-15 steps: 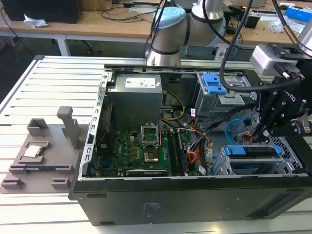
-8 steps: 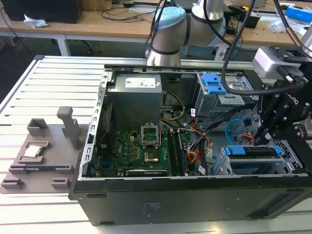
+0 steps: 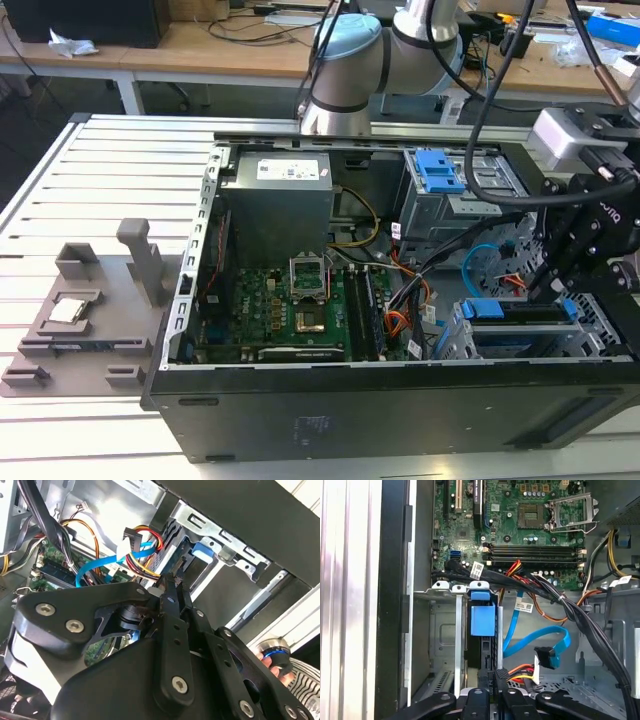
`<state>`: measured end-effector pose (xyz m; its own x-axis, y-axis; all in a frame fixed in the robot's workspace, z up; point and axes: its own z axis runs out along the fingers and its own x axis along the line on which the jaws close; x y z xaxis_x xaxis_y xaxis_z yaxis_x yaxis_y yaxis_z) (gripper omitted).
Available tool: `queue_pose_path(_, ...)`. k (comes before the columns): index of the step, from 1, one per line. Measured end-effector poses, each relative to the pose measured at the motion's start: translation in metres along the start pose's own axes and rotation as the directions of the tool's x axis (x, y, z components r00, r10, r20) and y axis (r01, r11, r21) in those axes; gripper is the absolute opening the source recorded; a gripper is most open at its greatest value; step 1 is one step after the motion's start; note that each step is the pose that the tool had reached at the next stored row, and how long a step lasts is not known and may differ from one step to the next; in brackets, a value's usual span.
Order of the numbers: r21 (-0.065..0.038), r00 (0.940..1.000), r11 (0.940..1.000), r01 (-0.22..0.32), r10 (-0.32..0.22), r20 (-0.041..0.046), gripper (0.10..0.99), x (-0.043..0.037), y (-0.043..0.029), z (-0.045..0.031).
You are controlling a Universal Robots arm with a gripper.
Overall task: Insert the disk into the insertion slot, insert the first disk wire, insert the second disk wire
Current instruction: 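Insert the first disk wire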
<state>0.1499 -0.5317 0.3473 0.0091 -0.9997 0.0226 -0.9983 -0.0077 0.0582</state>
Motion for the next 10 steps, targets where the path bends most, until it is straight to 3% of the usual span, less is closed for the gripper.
queue_pose_path(10,-0.001,1.0,1.0,0.0,0.0,0.0023,0.165,0.0002,-0.0059,0.0088)
